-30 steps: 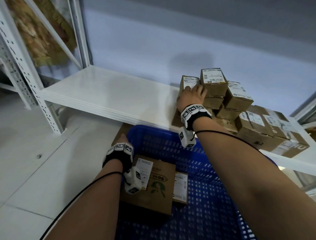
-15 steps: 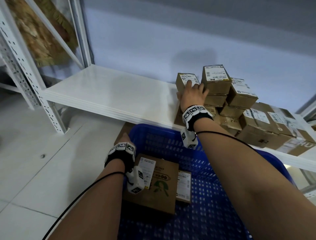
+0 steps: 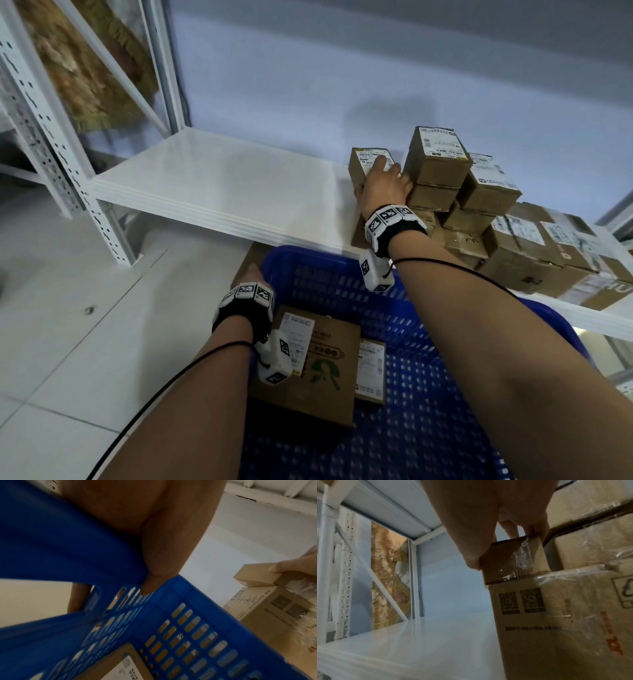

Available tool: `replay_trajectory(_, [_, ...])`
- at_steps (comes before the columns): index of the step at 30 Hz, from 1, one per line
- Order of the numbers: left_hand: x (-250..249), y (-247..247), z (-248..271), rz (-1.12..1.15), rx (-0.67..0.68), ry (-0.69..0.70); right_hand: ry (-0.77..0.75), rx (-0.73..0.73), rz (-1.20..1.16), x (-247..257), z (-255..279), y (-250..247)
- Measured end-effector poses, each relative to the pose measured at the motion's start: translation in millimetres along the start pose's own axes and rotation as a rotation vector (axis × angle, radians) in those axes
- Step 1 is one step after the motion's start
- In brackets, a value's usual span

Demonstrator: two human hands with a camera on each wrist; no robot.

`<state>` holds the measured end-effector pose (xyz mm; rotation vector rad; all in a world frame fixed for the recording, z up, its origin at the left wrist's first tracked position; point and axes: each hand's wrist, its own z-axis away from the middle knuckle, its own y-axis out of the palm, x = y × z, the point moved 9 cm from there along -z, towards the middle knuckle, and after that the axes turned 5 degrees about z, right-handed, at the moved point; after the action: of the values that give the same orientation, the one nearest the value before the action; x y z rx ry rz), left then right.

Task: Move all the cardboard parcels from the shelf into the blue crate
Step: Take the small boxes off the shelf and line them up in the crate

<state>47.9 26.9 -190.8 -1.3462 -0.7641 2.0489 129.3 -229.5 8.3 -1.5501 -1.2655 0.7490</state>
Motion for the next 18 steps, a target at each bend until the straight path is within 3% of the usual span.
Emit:
replay_trajectory(5, [-3.2, -0.6, 4.6, -0.07, 0.027, 0.006, 0.104, 0.2, -0.054, -9.5, 6.5, -8.0])
replay_trajectory(10, [-16.6, 0.5, 15.6, -0.22, 0.061, 0.035, 0.144, 0.53, 0.056, -21.4, 27.0, 6.6])
replay_trajectory(14, [-13.4, -1.6, 16.0, -0.201, 0.051, 0.006, 0.132, 0.618, 0.078, -47.4, 60.5, 10.7])
replay_trajectory(18, [-5.9, -2.6, 8.7, -0.113, 0.045, -0.033, 0.132, 0.801, 0.044, -89.1, 115.9, 49.6])
